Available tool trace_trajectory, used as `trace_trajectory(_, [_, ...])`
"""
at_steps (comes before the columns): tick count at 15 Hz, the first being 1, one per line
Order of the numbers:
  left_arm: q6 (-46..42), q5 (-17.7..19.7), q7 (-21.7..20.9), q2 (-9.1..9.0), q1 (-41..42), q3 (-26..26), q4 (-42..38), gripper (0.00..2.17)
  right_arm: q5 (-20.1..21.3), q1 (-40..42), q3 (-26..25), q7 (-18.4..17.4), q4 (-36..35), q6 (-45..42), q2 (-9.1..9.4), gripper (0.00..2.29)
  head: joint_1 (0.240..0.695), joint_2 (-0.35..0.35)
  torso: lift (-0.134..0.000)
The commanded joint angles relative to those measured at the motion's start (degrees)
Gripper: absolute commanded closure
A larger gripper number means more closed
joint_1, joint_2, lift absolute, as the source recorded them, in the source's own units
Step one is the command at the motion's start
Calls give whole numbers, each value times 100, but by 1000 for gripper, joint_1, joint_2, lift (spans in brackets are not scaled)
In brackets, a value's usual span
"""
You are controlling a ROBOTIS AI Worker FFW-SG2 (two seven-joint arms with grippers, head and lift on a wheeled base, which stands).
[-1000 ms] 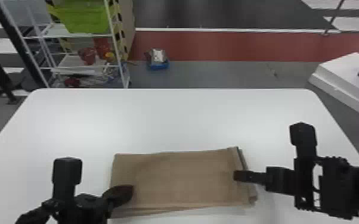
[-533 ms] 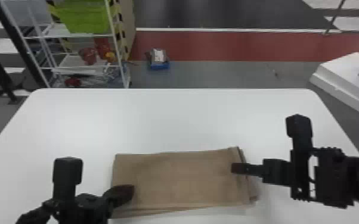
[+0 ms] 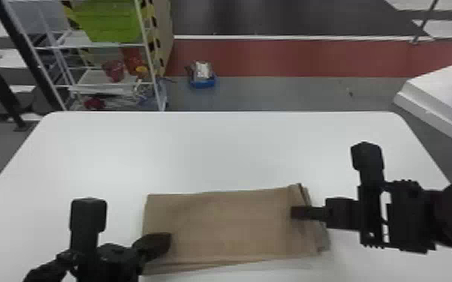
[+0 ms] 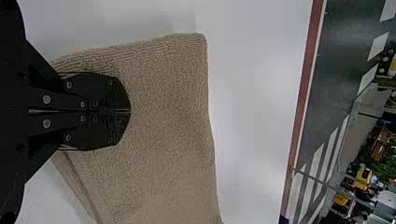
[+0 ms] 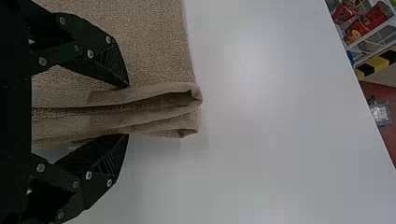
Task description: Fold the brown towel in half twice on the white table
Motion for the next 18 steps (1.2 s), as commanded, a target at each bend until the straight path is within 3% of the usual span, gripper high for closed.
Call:
trace_trajectory(1, [4, -9, -5, -24, 0, 29, -1, 2064, 4, -29, 5, 97, 5, 82, 2, 1116, 695, 23, -124])
trace_trajectory(2, [4, 0, -5, -24, 0, 38, -10, 2064, -5, -29, -4, 124, 5, 82, 2, 1119, 695, 29, -124])
trace_trajectory(4, [22, 0, -5, -24, -9, 55, -10, 2064, -102, -29, -22, 176, -39, 82, 2, 1359, 695, 35, -124])
trace_trajectory(11, [57, -9, -5, -24, -26, 3, -19, 2064, -585, -11, -127, 203, -786, 82, 29, 1447, 695, 55, -124])
trace_trajectory(14, [180, -35, -5, -24, -62, -33, -19, 2064, -902, -143, -83, 150, -892, 82, 222, 1447, 695, 69, -124])
trace_trajectory(17, [268, -114, -5, -24, -88, -191, -10, 2064, -823, -257, 277, 124, -918, 82, 530, 1447, 695, 98, -124])
trace_trajectory(18, [268, -123, -5, -24, -97, -244, -10, 2067, -805, -284, 391, 80, -918, 82, 552, 1447, 695, 121, -124])
